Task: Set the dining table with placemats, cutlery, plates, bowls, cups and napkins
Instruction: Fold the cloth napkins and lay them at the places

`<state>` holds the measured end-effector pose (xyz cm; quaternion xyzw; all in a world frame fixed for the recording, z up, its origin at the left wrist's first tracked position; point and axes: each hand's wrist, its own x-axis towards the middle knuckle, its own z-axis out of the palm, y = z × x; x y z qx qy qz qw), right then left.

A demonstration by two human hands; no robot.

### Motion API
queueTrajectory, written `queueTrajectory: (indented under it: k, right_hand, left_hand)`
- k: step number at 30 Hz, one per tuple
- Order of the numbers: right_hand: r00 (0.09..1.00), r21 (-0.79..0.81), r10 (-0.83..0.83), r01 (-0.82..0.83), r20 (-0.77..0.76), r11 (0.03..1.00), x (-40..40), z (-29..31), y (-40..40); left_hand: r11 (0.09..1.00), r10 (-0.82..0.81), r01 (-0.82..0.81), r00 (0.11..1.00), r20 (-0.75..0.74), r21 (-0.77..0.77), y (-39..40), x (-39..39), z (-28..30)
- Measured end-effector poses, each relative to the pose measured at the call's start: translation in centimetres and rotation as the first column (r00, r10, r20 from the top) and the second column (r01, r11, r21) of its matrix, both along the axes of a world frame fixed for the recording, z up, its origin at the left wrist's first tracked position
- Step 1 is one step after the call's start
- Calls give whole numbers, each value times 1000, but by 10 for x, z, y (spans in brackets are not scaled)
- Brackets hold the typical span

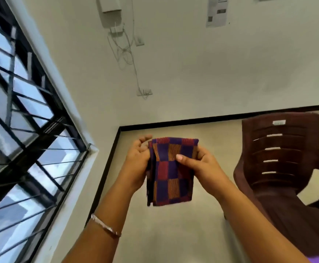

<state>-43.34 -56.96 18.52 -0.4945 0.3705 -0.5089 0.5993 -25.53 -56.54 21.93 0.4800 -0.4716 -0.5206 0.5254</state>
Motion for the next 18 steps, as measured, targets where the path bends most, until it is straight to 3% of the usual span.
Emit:
queueTrajectory:
  k: [2,5,8,11,18]
  right_hand:
    - [994,37,-83,80,73,996,3,-2,-34]
    - [980,92,-165,156,108,984,-4,-7,-99]
    - [961,105,-240,227,134,968,-17,-15,-162]
    - [935,126,-305,285,179,950,-40,-20,-233]
    - [927,147,-292,263,234,954,-110,-1,-398]
  left_hand:
    - [979,-110,110,994,-5,169,-38,3,-7]
    - [941,-215,236,970,-110,243,-94,-5,-20]
    - [921,-331,319,944,16,223,-148,-26,-30]
    - [936,-329,309,938,106,168,-222,-53,-43]
    - [970,-245,245,969,-42,-6,-412,-129,-29]
